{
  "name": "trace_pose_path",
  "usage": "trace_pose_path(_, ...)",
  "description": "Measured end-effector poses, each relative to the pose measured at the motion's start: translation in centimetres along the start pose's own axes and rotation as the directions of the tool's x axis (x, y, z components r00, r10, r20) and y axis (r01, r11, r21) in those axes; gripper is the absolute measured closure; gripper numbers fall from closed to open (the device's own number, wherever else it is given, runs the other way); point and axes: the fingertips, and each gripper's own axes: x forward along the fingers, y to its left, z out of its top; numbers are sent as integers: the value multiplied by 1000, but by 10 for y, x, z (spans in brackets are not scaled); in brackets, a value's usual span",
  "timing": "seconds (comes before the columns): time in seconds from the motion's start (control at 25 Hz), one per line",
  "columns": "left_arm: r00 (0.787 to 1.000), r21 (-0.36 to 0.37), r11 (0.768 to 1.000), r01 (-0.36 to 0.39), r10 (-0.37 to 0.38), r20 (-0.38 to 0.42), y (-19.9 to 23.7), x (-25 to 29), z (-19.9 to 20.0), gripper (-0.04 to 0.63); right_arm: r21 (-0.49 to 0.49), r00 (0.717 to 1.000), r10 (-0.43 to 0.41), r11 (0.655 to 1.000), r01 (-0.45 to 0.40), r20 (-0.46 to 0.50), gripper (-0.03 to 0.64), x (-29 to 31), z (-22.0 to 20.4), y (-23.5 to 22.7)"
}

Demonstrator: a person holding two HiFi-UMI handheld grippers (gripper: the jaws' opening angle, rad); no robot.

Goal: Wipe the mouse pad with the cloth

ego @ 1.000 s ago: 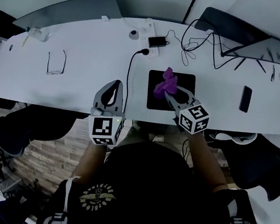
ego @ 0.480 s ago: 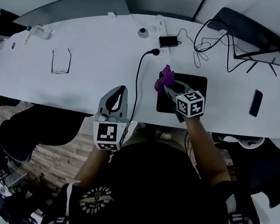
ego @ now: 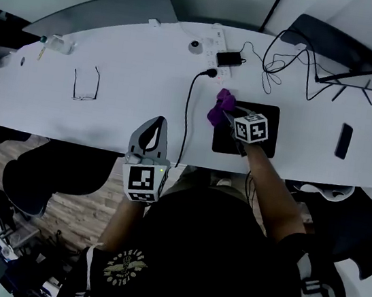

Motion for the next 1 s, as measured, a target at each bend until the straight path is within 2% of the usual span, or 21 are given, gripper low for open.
trace_pose_path(0.36,1000,27,1000,14,-15,11,-17,-1,10,594,30,995,-97,995,97,6,526,-41,-16,-52)
trace_pose_path(0.64,999,33,999,12,-14,37,-35,-13,20,594,76,979,-202,977,200,17,526,-89,-32,-108)
trace_pose_path(0.88,998,38,999,5,-8,69,-48,-26,31,594,196,962,-274,944,267,7,526,-127,-51,-151)
trace_pose_path(1.0,998,38,999,-11,9,55,-50,-31,25,594,221,957,-288,934,282,-4,524,-136,-57,-164)
